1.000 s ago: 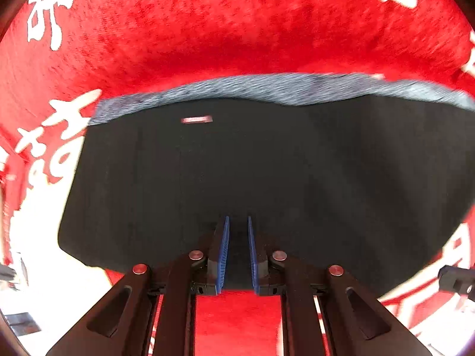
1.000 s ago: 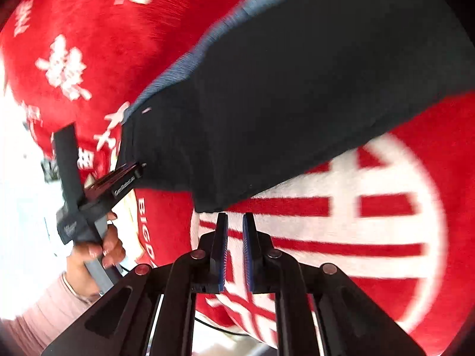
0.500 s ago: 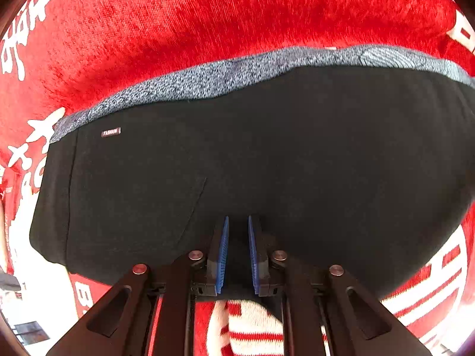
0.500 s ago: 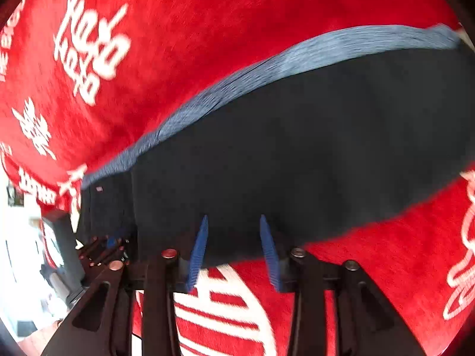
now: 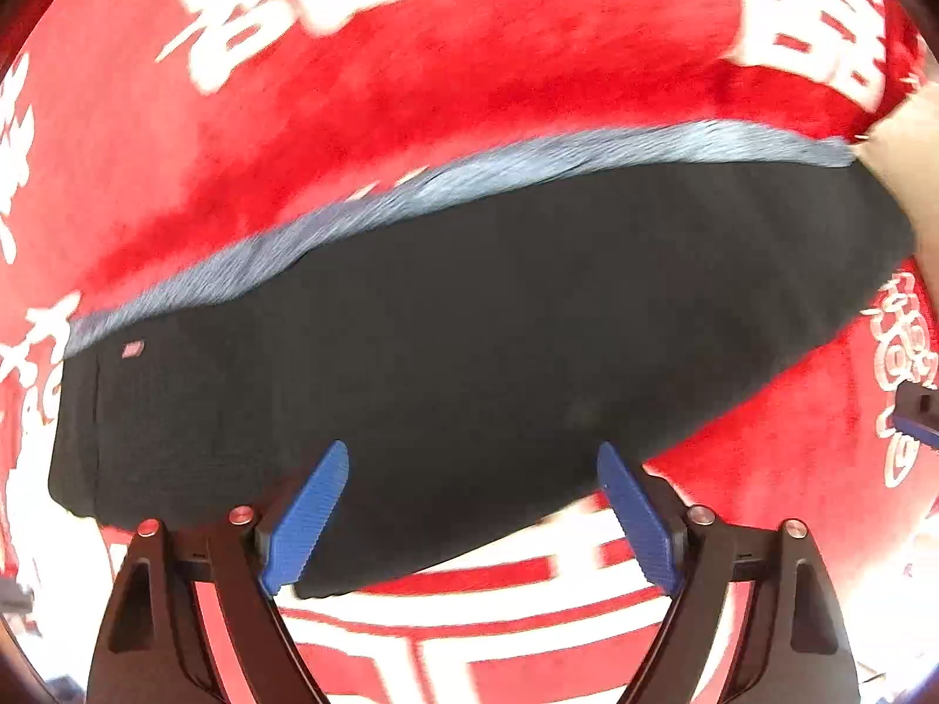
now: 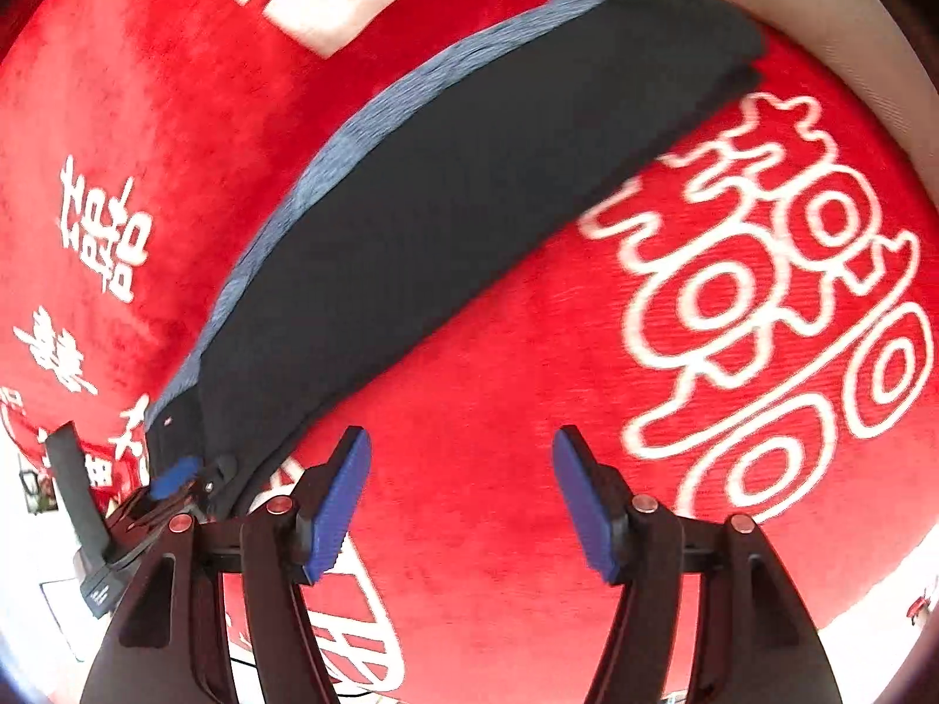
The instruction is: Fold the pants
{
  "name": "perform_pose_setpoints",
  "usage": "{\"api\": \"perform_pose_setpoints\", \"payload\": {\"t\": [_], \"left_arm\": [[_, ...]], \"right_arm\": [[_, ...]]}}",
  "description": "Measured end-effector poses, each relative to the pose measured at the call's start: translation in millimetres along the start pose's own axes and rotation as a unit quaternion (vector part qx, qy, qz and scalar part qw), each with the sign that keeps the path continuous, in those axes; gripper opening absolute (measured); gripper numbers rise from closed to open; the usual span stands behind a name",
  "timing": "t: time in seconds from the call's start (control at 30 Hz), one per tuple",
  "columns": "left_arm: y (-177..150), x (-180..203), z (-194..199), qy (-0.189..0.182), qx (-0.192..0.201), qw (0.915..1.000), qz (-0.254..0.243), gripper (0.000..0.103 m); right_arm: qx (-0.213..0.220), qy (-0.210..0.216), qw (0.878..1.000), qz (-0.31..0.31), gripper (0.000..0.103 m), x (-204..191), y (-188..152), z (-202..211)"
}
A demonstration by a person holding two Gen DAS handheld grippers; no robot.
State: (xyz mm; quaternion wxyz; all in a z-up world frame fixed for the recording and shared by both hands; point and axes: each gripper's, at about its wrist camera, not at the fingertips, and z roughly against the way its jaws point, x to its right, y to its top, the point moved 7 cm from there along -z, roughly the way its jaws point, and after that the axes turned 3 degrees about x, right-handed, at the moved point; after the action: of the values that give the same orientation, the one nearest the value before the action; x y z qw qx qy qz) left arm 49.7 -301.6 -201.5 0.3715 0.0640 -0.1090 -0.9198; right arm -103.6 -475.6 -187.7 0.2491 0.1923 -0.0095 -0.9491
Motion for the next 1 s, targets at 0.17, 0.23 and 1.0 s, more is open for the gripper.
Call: {"api": "perform_pose_setpoints", "payload": {"t": [0.17,0.23,1.0], "left_arm": [[19.2,37.7,-0.4,-0.019,-0.003,0.9996,-0.021,0.087],[26.3,54.4,0.2,-0.02,-0.008,0.9995,-0.023,0.087],[74.4,124.5,-40.9,0.032,-0.01,0.9992,0.021,0.089]], "right_arm": [[0.009,0.006,1.0,-0.017,0.068,30.4,13.2,13.7],[0.017,0.007,1.0,-0.022,0.068,40.6,21.0,19.8],[0.132,-0.088,0.981,0.111,0.048,68.0,175.2,31.1]]}}
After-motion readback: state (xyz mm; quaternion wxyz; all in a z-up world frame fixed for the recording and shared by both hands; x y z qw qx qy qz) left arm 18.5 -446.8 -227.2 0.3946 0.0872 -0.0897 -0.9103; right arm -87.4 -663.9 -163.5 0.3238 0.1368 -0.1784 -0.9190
